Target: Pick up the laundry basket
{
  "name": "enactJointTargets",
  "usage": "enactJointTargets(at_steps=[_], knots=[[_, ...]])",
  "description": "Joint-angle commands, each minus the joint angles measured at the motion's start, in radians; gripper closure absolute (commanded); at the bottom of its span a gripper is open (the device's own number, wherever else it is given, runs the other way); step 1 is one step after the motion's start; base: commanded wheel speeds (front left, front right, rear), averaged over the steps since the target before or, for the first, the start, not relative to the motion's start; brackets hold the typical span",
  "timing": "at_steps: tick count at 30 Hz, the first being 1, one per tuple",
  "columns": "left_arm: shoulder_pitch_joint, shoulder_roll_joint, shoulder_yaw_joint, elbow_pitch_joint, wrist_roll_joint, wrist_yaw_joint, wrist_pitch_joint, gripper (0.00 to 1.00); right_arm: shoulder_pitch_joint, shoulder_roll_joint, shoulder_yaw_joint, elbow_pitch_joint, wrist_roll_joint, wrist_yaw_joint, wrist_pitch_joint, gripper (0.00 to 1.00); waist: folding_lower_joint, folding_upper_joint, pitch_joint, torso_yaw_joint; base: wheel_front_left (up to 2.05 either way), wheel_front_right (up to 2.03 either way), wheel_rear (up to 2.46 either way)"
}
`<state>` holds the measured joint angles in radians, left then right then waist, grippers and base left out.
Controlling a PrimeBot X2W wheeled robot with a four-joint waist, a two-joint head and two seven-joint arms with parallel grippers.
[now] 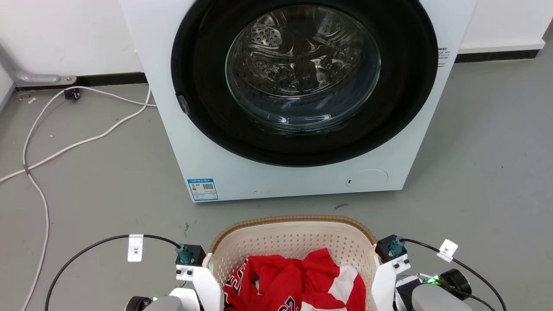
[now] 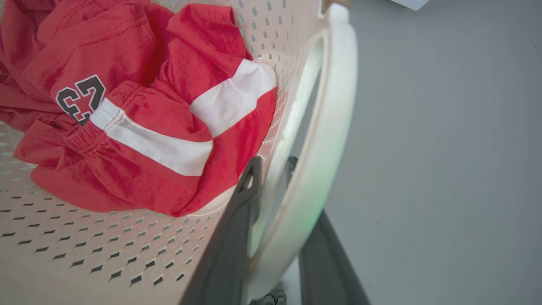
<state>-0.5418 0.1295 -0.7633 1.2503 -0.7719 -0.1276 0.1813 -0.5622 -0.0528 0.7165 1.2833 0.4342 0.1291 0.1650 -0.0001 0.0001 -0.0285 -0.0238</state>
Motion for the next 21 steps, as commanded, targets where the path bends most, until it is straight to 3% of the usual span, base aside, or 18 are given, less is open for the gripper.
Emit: enactJointTargets(at_steps=[1,21], knots=[[0.006,0.0,-0.004,-0.003,-0.002,-0.004,-0.009,1.0,0.01,-0.002,0.006,-0.002,0.003,0.003,-0.001,1.0,0.0001,-0.0001,-0.001,0.0,0.0,0.0,0.0],[-0.001,0.006,-0.056,0.004,-0.056,-0.004,-0.024,1.0,0.016,-0.016,0.062,0.003,0.065,0.003,-0.014,1.0,0.0001,-0.0001,-0.016,-0.004,0.0,0.0,0.0]])
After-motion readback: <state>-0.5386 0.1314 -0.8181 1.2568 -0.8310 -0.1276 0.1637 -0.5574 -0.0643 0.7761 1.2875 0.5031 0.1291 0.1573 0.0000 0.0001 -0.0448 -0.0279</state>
